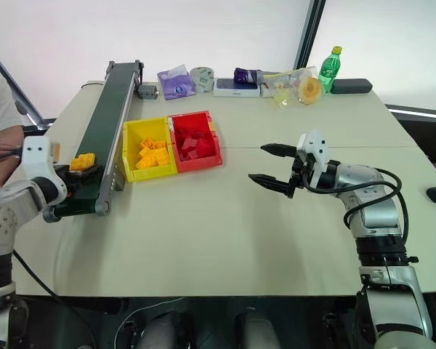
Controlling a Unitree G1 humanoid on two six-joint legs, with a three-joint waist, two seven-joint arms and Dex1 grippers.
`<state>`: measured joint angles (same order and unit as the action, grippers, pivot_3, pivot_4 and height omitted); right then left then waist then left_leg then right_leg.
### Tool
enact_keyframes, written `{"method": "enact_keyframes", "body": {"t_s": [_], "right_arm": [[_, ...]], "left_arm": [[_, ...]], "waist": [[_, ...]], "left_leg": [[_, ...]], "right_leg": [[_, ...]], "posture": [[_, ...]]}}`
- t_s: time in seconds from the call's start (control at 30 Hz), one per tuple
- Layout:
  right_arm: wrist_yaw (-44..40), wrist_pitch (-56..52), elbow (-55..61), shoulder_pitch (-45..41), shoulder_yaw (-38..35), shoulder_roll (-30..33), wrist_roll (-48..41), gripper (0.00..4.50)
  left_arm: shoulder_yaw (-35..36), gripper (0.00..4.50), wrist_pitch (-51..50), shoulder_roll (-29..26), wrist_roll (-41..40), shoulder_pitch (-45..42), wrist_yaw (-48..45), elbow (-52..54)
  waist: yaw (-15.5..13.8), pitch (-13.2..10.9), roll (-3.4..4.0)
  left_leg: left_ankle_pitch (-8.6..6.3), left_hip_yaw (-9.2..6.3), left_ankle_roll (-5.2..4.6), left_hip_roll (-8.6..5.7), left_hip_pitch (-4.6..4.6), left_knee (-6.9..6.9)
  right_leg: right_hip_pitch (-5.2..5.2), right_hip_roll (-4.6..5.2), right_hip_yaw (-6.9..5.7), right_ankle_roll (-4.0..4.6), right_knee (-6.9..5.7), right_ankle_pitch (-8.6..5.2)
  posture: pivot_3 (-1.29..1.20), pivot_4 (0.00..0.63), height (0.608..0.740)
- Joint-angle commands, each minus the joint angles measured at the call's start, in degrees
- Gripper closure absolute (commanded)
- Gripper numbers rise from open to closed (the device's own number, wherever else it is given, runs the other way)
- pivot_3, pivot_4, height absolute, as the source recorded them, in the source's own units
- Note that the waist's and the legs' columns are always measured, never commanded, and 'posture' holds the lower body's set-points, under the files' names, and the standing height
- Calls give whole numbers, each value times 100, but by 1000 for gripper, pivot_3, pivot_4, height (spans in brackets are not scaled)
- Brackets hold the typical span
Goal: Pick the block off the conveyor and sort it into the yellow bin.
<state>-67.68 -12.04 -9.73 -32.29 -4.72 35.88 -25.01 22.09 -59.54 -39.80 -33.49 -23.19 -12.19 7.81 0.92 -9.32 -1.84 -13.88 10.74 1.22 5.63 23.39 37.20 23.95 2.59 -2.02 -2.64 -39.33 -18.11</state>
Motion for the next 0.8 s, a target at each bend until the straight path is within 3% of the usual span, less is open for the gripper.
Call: {"method": "enact_keyframes", "body": {"t_s": [0.03, 0.07, 0.33, 0.43, 0.6, 0.8], "right_arm": [[25, 24, 263, 1, -146, 99, -91, 0], [28, 20, 267, 4, -148, 100, -93, 0], [48, 26, 255, -17, -137, 85, -89, 0], [75, 41, 233, -54, -105, 38, -74, 0], [137, 75, 192, -128, -77, -58, -60, 0], [150, 128, 140, -141, -102, -50, -28, 0]], "left_arm": [[240, 2895, -113, -42, 73, -14, 130, 218], [278, 3193, -128, -52, 66, -13, 115, 223], [90, 3131, 870, 127, 152, -708, -173, 475], [-96, 3131, 750, 611, 74, -1302, 82, 280], [-1046, 3131, 1646, 1191, 1105, -2124, 406, -1020], [-1483, 3131, 2212, 1764, 1771, -2862, 580, -2689]], "waist": [[-6, 0, 0], [-4, 0, 0], [-34, 0, -1], [-37, 0, -2], [-18, 0, -1], [-2, 0, -1]], "left_leg": [[0, -1, 0, 0, 0, 1], [0, -1, 0, 0, 0, 1], [0, -2, 0, -2, 2, 5], [-1, -3, -1, -8, 2, 5], [0, -3, 0, -17, -1, 8], [0, 3, 0, -18, 0, 6]], "right_leg": [[-1, 0, 0, 0, 0, 0], [-1, 0, 0, 0, 0, 0], [-3, 1, -2, 0, 0, 0], [-7, -1, -2, -1, 0, 1], [-8, -6, -1, -2, 0, 1], [-4, -11, -2, -3, 2, 1]], "posture": [[0, 150, 740], [0, 150, 740], [0, 150, 740], [0, 150, 740], [0, 150, 740], [0, 150, 740]]}}
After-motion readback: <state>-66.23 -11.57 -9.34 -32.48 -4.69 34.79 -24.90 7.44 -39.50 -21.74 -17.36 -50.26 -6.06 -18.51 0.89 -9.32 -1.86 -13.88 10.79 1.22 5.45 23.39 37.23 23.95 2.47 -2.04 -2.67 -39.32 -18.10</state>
